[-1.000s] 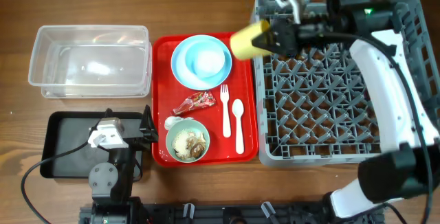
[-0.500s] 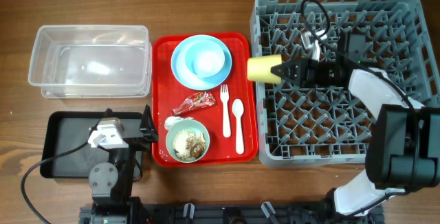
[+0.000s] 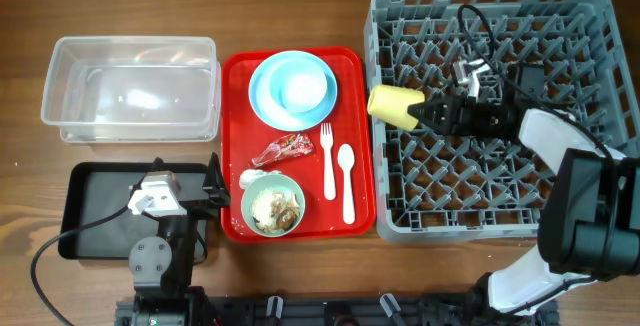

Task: Sort waste into correct bins and load items into the dishwasher rack
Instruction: 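Carry the yellow cup into the rack and release it, then move the right gripper to the small blue bowl and grasp it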

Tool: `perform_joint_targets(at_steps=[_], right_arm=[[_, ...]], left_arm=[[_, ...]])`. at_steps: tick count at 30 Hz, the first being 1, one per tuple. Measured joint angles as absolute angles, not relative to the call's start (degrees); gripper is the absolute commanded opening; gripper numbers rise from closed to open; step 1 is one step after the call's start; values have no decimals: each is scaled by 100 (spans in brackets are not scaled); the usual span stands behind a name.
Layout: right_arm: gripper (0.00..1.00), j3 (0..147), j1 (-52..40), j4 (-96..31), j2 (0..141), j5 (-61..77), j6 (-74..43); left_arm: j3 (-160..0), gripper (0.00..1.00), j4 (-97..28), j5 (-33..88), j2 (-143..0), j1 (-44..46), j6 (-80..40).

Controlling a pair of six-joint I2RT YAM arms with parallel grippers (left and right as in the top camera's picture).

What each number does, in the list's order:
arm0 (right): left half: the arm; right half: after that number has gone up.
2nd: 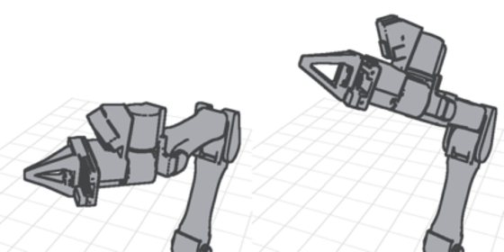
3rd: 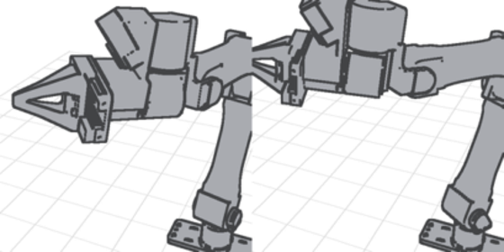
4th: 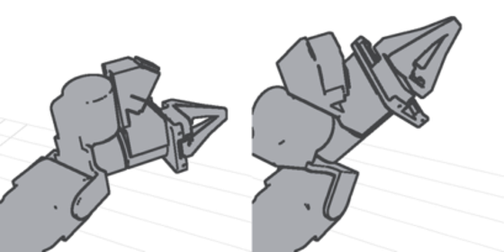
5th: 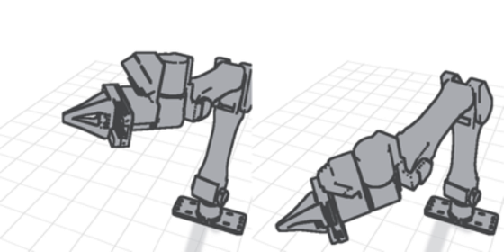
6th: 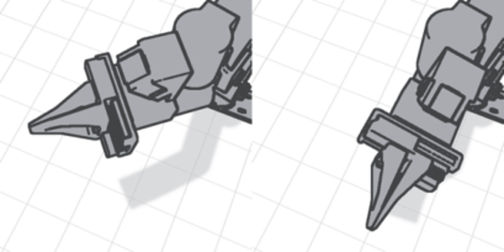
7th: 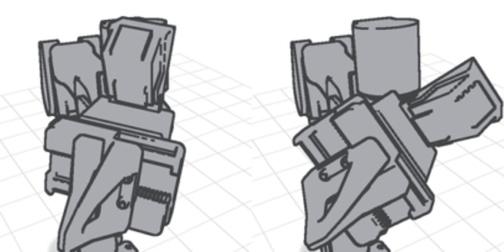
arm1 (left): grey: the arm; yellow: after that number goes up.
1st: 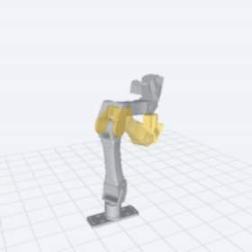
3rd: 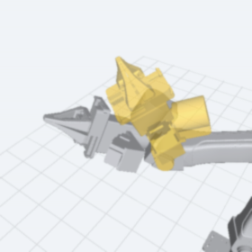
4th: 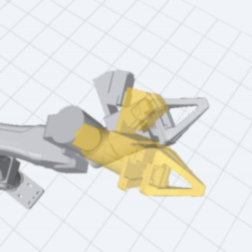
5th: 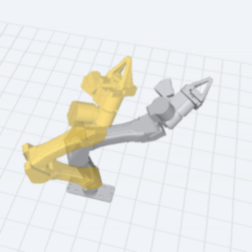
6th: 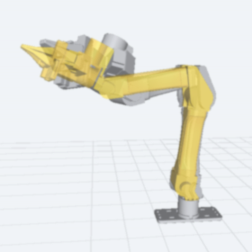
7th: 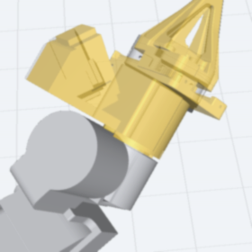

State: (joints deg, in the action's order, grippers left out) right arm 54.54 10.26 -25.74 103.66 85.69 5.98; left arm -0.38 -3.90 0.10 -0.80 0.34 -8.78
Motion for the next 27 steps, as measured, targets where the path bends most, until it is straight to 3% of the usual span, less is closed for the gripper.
perform_joint_targets(at_steps=[10,20,24,27], right_arm=[[27,5413,1498,-3723,10353,7725,685],[29,5570,2180,-4584,9083,5800,705],[33,6062,1868,-4587,8208,4770,600],[44,6600,886,-4569,7634,3747,567]], left_arm=[[-40,100,-390,8,-80,34,-878],[-40,100,-390,10,-80,34,-878],[-38,100,-390,8,-80,34,-878],[-38,100,-390,8,-80,34,-878]])
